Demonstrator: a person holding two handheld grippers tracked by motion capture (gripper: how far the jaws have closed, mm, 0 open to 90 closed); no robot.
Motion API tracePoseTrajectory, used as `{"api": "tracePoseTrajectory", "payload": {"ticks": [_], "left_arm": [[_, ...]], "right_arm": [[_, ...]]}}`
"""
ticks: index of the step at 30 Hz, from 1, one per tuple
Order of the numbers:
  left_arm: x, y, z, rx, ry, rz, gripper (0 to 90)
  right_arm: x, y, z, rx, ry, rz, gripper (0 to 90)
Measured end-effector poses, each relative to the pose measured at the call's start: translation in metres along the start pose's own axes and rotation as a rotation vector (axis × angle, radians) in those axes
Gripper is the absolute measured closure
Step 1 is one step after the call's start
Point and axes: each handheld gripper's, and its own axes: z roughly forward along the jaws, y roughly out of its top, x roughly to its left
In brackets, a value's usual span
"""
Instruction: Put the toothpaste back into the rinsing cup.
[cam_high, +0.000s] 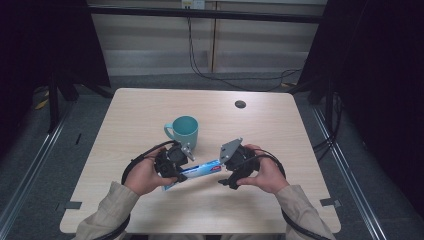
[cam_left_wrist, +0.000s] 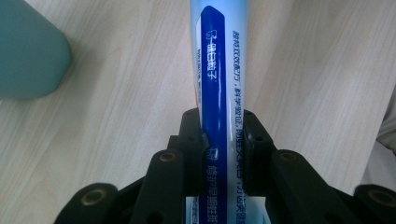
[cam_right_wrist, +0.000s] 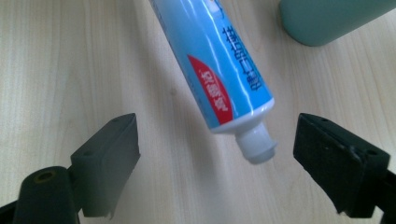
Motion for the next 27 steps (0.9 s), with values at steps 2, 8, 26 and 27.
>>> {"api": "tracePoseTrajectory", "payload": {"ticks": [2,8,26,27], "left_arm": [[-0.001,0.003,0.001,0.007,-0.004,0.007,74.4],[-0.004,0.007,0.003,-0.007,-0.009,0.013,74.3],[-0.010,0.023,-0.005,-0.086,-0.039,0.088,71.2],[-0.010,0.023,-0.005,-0.086,-0.039,0.088,69.5]], "right_arm": [[-0.001,0.002,-0.001,-0.008,-0.006,-0.007,14.0],[0.000,0.005,0.001,-0.010,-0.004,-0.023,14.5],[0.005,0.007,0.011,0.071,0.021,-0.129,60.8],[0.005,0.007,0.011,0.071,0.021,-0.129,60.8]]}}
